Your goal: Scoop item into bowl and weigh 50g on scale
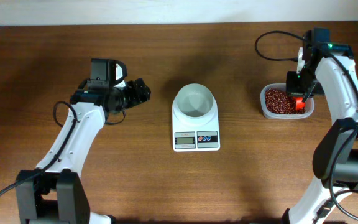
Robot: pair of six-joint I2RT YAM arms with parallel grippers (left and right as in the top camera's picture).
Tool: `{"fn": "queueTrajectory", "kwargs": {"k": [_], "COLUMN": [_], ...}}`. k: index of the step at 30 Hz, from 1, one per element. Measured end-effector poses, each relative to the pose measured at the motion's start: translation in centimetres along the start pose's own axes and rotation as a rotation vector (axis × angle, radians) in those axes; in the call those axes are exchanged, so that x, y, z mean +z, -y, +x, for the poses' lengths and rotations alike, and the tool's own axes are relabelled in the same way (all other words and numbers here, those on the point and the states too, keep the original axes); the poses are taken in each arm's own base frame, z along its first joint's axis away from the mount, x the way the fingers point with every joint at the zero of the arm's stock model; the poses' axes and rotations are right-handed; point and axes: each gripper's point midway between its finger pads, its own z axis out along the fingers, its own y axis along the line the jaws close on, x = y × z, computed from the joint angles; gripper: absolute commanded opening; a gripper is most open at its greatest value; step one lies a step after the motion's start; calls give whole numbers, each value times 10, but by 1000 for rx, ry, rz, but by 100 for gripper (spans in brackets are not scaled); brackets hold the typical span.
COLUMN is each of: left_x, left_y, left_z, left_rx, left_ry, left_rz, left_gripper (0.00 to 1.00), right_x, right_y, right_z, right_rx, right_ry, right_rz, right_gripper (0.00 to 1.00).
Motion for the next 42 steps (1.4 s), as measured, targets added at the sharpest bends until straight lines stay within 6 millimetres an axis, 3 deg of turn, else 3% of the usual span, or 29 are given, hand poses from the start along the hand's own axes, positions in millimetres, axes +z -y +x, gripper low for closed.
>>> {"fn": "queueTrajectory", "kwargs": {"k": [1,2,4,5,6,8,10,17,22,29,36,42], "left_x": [0,1,0,-4,-11,-22,-25,-23,-18,-17,-1,26], "left_y": [1,3,12,17,27,50,67,112,143,173,179,143], "left_z": [-1,-1,9,16,18,15,23,65,102,138,151,170], "left_rx": [25,55,137,160,196,264,312,414,565,746,843,874], "left_ry": [4,6,-32,-67,-89,-91,-105,-191,-201,-135,-7,-129], "left_rz": [3,4,1,-5,-2,21,41,141,103,28,-54,-185], "left_gripper": [84,74,33,0,0,1,0,0,0,0,0,0], "right_x": [0,0,0,0,0,0,0,0,0,0,0,0], "right_y": [0,0,0,0,0,0,0,0,0,0,0,0], "right_z": [0,0,0,0,1,0,0,0,0,0,1,1], "right_rx": [0,0,1,0,1,0,-1,-2,-3,-2,-2,-3], "right_ry": [0,0,0,0,-3,-2,-1,-2,-2,-1,-2,-2], "right_rz": [0,0,0,0,0,0,0,0,0,0,0,0], "right_gripper": [8,8,16,24,27,45,99,99,99,99,99,99]}}
